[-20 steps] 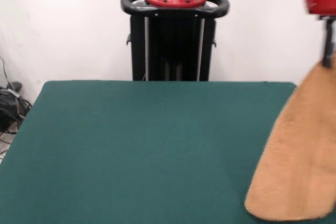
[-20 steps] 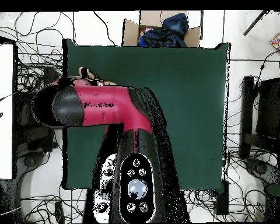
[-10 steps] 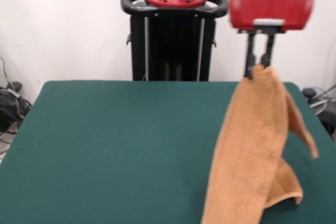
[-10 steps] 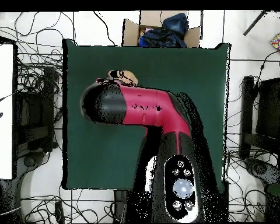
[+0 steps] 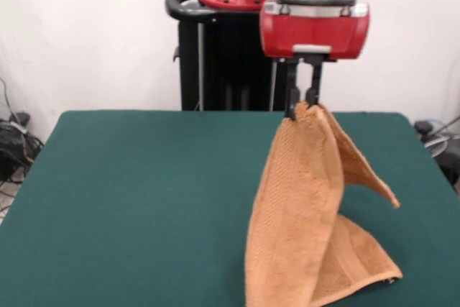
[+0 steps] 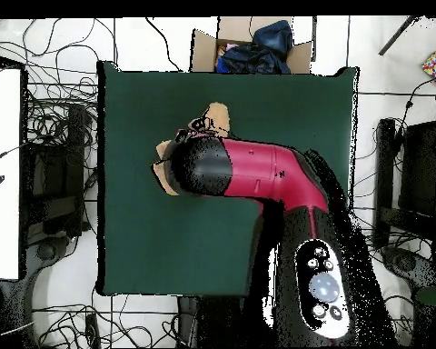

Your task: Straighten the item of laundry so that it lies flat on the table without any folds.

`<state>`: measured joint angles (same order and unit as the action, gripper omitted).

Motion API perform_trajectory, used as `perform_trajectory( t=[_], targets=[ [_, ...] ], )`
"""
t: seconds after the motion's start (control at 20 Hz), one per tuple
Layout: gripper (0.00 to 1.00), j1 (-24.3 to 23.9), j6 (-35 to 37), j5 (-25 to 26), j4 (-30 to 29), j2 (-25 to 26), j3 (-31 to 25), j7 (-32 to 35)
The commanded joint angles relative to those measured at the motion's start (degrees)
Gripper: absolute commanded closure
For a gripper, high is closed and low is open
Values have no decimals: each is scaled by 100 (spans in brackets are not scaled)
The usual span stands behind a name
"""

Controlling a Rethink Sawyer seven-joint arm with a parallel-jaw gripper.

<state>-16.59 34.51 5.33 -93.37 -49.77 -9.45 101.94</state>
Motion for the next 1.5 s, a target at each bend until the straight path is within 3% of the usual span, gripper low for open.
perform_trajectory(
  t=[0.05, 0.4, 0.75, 1.25, 1.5],
  targets=[
    [100, -388, -406, 388, -726, 86, -896, -738],
    [100, -804, -458, 761, -920, 104, -1111, -725],
    [100, -1462, -448, 915, -1630, -415, -1414, -865],
    [100, -2422, -628, 1218, -2328, -780, -1961, -955],
    [100, -2678, -665, 1454, -2306, -618, -2149, -856]
  ],
)
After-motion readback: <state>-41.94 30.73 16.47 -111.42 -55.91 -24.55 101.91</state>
